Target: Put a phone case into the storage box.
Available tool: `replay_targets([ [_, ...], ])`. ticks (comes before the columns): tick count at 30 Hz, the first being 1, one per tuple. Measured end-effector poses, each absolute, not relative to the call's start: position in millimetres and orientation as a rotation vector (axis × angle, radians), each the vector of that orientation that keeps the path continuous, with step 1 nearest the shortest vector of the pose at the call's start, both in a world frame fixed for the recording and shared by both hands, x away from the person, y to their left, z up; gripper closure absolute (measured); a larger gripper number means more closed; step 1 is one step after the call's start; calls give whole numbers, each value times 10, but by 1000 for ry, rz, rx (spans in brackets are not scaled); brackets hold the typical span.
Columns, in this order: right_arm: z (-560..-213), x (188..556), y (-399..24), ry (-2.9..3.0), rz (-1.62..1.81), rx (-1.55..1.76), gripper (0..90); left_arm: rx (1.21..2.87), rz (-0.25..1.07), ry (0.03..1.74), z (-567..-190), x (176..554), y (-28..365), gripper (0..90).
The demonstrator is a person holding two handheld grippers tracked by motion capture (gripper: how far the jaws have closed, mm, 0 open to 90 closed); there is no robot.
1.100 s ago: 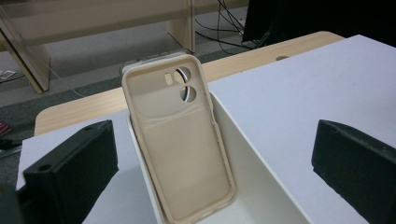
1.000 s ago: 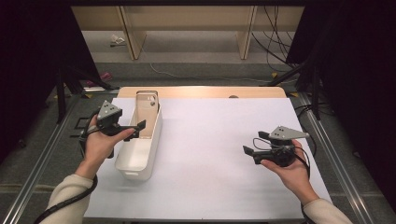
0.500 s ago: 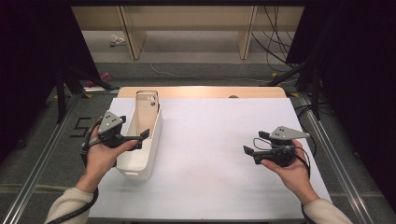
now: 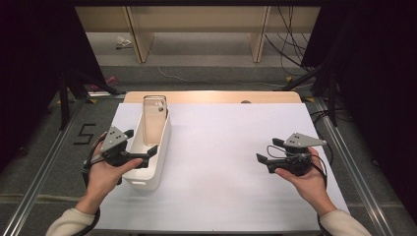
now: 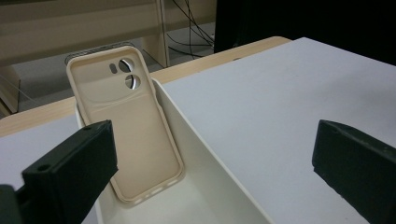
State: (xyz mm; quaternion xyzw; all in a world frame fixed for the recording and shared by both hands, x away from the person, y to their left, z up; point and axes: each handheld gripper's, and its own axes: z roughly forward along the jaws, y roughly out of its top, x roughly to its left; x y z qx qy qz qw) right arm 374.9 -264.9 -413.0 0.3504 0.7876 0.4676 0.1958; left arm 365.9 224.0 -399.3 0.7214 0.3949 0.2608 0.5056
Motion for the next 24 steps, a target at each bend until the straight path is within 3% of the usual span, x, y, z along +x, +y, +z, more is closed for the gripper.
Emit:
replay_targets([
  [24,-4124,3643,-2748,2199,1322,992,166,1736,631,921,-4129,3463,2298,0],
])
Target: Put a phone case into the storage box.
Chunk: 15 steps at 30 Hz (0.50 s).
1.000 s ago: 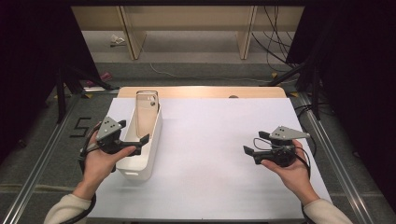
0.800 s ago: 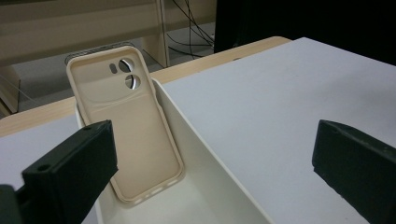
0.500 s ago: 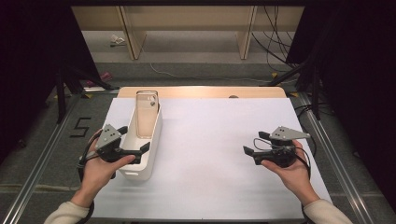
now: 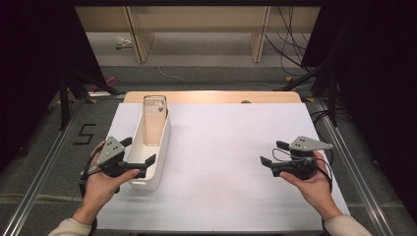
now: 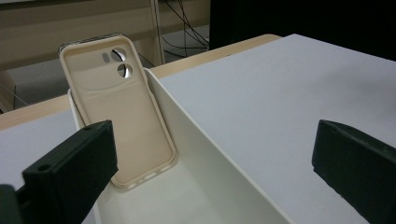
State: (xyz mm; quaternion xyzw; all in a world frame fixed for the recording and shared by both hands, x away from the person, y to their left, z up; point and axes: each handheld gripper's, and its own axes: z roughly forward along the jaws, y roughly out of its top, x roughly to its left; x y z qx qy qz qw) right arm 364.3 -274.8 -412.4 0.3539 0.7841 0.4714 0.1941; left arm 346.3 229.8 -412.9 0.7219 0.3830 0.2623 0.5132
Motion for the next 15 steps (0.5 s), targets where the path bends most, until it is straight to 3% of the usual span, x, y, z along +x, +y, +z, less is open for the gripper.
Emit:
replay_targets([
  [15,-4118,3626,-2751,2192,1331,982,164,1717,639,925,-4176,3374,2327,0],
])
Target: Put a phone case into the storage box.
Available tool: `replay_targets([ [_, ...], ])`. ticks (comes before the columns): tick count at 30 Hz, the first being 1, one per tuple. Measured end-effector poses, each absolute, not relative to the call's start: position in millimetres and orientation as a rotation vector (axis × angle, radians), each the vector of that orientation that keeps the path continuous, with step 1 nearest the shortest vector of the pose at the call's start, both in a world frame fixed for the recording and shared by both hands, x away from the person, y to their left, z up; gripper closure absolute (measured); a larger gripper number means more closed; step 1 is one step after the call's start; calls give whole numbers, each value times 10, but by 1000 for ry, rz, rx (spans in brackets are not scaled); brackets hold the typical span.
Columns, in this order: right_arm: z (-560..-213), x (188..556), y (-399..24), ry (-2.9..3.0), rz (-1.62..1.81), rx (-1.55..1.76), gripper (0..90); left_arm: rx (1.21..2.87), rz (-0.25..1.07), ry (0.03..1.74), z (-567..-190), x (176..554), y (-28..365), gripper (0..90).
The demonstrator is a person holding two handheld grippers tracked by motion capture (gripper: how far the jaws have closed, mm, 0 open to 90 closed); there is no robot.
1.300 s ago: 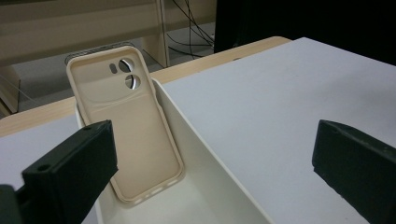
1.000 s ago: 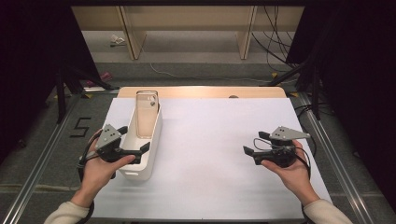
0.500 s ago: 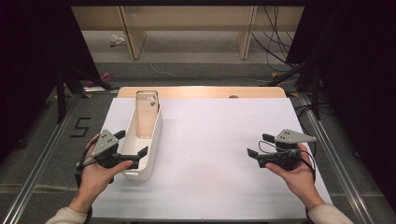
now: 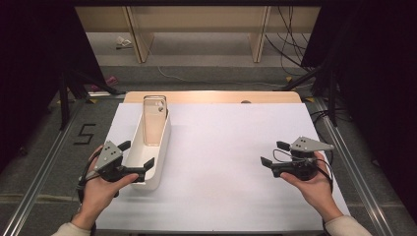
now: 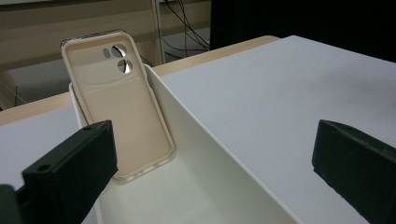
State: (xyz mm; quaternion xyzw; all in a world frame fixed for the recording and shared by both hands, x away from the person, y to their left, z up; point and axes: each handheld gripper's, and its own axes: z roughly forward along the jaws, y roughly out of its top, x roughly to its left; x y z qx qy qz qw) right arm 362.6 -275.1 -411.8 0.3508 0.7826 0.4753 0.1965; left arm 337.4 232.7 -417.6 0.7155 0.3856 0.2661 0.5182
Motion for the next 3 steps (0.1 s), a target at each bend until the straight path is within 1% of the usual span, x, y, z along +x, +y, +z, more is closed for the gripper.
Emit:
replay_targets([
  [3,-4117,3623,-2752,2192,1330,985,163,1715,645,927,-4176,3371,2332,0],
])
